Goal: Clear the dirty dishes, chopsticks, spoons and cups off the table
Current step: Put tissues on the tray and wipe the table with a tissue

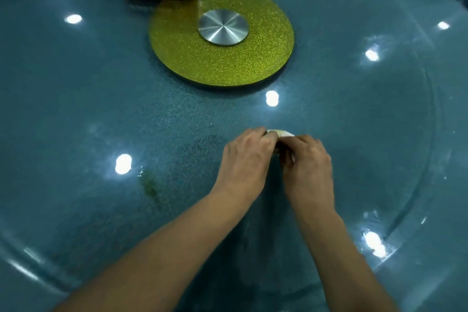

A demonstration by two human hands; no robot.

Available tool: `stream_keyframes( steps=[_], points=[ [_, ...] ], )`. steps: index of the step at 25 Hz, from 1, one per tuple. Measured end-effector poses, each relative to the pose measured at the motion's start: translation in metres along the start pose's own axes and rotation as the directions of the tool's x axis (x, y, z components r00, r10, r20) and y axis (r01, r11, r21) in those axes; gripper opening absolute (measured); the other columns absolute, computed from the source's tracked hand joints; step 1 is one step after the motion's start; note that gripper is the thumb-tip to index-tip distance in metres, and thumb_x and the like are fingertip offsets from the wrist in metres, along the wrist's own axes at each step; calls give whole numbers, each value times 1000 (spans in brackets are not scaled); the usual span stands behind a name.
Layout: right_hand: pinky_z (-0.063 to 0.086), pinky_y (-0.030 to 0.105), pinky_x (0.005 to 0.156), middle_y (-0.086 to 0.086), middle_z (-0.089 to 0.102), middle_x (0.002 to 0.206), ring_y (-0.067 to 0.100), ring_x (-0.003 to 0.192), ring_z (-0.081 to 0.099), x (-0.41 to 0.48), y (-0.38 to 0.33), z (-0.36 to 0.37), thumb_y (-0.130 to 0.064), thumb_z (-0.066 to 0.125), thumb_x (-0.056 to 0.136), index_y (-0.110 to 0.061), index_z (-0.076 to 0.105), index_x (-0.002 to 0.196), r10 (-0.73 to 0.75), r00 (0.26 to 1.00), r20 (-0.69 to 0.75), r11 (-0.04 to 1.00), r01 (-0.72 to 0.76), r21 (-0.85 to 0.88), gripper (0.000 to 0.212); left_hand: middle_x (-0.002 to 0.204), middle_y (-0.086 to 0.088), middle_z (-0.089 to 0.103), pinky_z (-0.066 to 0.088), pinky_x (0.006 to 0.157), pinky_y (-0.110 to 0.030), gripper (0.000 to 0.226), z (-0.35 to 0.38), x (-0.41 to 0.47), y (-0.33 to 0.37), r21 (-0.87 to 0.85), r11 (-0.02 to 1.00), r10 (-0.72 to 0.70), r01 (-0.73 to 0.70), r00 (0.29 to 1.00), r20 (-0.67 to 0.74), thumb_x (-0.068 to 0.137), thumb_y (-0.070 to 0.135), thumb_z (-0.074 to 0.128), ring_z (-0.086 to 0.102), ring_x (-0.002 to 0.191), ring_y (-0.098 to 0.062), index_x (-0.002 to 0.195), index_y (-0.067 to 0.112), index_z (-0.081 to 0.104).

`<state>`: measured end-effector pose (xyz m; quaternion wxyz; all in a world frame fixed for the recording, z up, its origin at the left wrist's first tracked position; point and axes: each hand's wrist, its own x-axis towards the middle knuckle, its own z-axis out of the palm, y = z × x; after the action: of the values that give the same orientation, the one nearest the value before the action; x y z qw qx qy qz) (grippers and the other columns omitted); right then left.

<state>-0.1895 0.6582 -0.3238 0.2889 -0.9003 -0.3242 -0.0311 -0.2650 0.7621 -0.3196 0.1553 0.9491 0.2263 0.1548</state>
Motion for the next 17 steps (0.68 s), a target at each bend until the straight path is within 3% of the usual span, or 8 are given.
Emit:
stream_keyframes(
  steps=[6, 10, 13, 17],
  points=[
    [36, 14, 77, -4, 69, 94, 17, 85, 55, -80, -32, -7, 7, 73, 80, -20, 76, 105, -80, 995, 51, 995, 77, 70, 37, 90, 6, 66, 52, 64, -31, 37, -30, -93, -8, -89, 996, -29, 29, 1000, 7, 74, 8, 83, 64, 82, -18, 106, 24, 71],
    [37, 9, 89, -10, 69, 106, 10, 95, 57, -118, -62, -7, -4, 63, 85, -24, 75, 110, -174, 982, 76, 973, 159, 166, 34, 100, 5, 67, 52, 74, -28, 28, -55, -145, -21, -124, 990, -70, 61, 995, -70, 88, 16, 55, 62, 87, -17, 112, 21, 68],
    [44, 16, 90, -11, 68, 110, 12, 99, 59, -140, -86, 2, -14, 54, 89, -23, 74, 112, -244, 965, 102, 946, 214, 242, 32, 100, 4, 68, 48, 76, -28, 24, -69, -184, -39, -110, 985, -145, 130, 980, -138, 87, 12, 61, 63, 88, -18, 108, 19, 70],
    [51, 26, 86, -8, 69, 110, 15, 98, 60, -164, -116, 20, -15, 57, 88, -20, 75, 112, -340, 932, 126, 915, 297, 274, 30, 103, 5, 69, 47, 80, -25, 23, -85, -222, -64, -77, 980, -196, 184, 957, -212, 87, 13, 61, 60, 92, -15, 106, 17, 73]
  ],
)
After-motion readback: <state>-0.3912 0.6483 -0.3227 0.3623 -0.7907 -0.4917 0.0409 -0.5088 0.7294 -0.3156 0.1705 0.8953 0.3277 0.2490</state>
